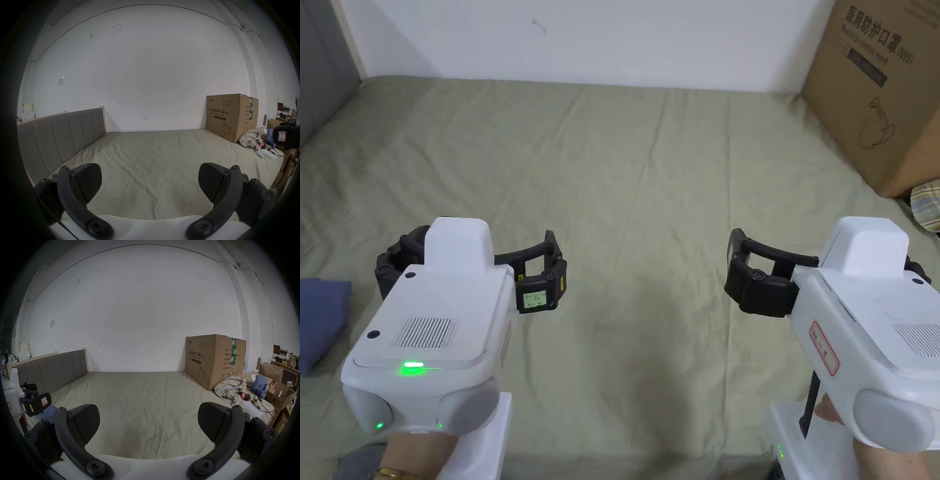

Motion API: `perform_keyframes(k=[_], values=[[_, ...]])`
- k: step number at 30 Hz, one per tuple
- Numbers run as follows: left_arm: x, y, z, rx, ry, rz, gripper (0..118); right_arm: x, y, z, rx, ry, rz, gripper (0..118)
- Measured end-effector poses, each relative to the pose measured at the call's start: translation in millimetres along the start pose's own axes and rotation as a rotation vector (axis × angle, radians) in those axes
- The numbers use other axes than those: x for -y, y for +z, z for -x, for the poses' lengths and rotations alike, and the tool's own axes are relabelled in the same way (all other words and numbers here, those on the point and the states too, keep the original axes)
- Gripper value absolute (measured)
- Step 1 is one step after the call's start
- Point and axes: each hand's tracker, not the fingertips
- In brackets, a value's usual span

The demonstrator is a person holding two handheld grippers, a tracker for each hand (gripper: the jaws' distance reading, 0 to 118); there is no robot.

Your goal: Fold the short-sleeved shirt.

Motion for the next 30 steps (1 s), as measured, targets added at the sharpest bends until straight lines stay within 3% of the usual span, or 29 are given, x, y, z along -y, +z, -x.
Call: perform_keyframes(k=[30], values=[[-0.5, 1.2, -1.4, 0.002, 0.006, -0.006, 118, -1.4, 1.7, 0.5, -0.005, 0.006, -0.005, 118]])
